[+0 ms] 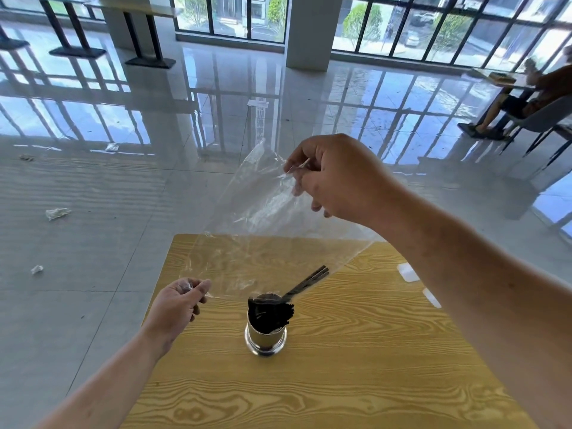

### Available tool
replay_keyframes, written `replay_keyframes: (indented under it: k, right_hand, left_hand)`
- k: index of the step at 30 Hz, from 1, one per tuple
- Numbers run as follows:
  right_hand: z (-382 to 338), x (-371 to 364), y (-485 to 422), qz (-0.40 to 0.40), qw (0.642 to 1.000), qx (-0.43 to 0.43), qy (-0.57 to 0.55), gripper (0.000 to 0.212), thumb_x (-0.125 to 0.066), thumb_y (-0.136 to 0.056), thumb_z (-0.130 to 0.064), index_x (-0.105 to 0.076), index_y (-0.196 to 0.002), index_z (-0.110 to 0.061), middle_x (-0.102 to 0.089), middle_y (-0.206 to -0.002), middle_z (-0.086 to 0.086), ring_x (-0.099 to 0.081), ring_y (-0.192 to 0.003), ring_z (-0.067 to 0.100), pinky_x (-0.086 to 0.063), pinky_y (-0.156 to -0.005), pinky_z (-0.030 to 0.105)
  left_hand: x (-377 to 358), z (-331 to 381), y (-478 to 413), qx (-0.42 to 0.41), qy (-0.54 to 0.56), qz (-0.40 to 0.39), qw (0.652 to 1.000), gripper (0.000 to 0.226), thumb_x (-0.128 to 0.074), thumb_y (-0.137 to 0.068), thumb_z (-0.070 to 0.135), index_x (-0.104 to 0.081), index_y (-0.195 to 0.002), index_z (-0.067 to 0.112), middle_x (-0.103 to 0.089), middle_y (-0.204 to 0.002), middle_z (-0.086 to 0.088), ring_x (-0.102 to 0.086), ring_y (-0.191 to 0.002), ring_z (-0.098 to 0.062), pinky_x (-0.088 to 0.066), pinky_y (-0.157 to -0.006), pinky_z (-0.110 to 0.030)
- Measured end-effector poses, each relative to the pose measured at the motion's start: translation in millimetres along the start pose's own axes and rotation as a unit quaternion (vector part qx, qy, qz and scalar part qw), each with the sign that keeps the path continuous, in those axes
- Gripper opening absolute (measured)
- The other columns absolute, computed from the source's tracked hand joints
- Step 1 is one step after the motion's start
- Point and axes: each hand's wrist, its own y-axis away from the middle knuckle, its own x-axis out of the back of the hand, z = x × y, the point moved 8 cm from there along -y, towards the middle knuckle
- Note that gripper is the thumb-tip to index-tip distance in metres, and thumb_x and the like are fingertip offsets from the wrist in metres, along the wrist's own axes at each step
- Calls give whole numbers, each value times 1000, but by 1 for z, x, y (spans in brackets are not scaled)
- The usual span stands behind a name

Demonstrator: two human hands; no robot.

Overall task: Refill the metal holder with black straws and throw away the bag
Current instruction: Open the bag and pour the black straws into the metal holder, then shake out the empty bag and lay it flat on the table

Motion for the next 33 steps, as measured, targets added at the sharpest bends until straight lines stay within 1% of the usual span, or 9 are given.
replay_keyframes:
  k: [4, 8, 11, 13, 16, 19, 27, 30, 33]
  right_hand:
    - [4, 2, -2, 1, 1000, -7, -13, 20, -67, -103, -19, -72, -92, -34, -79, -82, -7, -75, -57, 13, -60, -45, 28]
    - [8, -16, -5, -4, 1000, -2, -7, 19, -67, -103, -15, -73, -95, -31, -78, -89, -7, -70, -57, 2, -49, -45, 15]
    - [17, -44, 0, -29, 999, -17, 8, 13, -66, -104, -16, -76, -105, -23, -79, -97, -2, -67, -68, 9, -55, -61, 28]
    - [23, -54, 3, -33, 999, -28, 1, 12, -65, -104, -18, -76, -106, -22, -79, -95, -1, -68, -69, 15, -57, -66, 33]
    - [26, -53, 2, -29, 999, -31, -6, 11, -65, -104, -20, -75, -104, -24, -79, -92, -3, -68, -67, 12, -54, -64, 31]
    - [22, -45, -2, -19, 1000, -18, -1, 11, -65, -104, -21, -75, -104, -26, -79, -91, -6, -67, -63, 3, -57, -63, 30]
    - [13, -30, -11, -19, 1000, 9, -6, 12, -66, -104, -18, -76, -105, -24, -79, -91, -7, -61, -52, -13, -49, -60, 23]
    - [18, -25, -13, -10, 1000, 9, -6, 12, -66, -104, -18, -76, -102, -26, -78, -88, -8, -63, -55, -12, -47, -57, 23]
    - [30, -15, -14, 8, 1000, 1, -12, 15, -67, -103, -17, -75, -99, -28, -79, -83, -7, -68, -57, -4, -51, -55, 25]
  left_hand:
    - [0, 0, 0, -1, 4, 3, 1000, 26, -75, -98, 40, -78, -99, 15, -71, -73, 5, -58, -65, -14, -49, -62, -33]
    - [4, -7, -2, 6, 10, 12, 1000, 23, -76, -97, 40, -80, -98, 18, -72, -74, 4, -58, -65, -15, -49, -61, -33]
    - [7, -17, -3, 25, 7, 20, 999, 24, -76, -98, 37, -79, -100, 13, -70, -77, -2, -56, -65, -18, -46, -59, -33]
    - [7, -23, -4, 38, 3, 16, 999, 26, -76, -98, 36, -78, -100, 10, -68, -77, -3, -55, -65, -19, -44, -58, -32]
    - [10, -27, -6, 44, -8, 19, 999, 26, -77, -98, 36, -78, -100, 10, -68, -75, -1, -55, -64, -18, -45, -58, -32]
    - [10, -27, -8, 43, -16, 19, 999, 26, -77, -97, 38, -78, -101, 12, -69, -78, -2, -57, -65, -18, -46, -58, -32]
    - [5, -29, -10, 43, -12, 21, 999, 28, -78, -95, 45, -79, -98, 17, -70, -72, 5, -59, -64, -16, -49, -59, -33]
    - [5, -23, -10, 32, -10, 21, 999, 27, -76, -96, 45, -78, -97, 19, -70, -77, 0, -59, -65, -16, -49, -60, -34]
    - [5, -14, -10, 15, -7, 23, 1000, 25, -76, -96, 44, -78, -95, 19, -68, -79, -1, -58, -67, -18, -49, -61, -34]
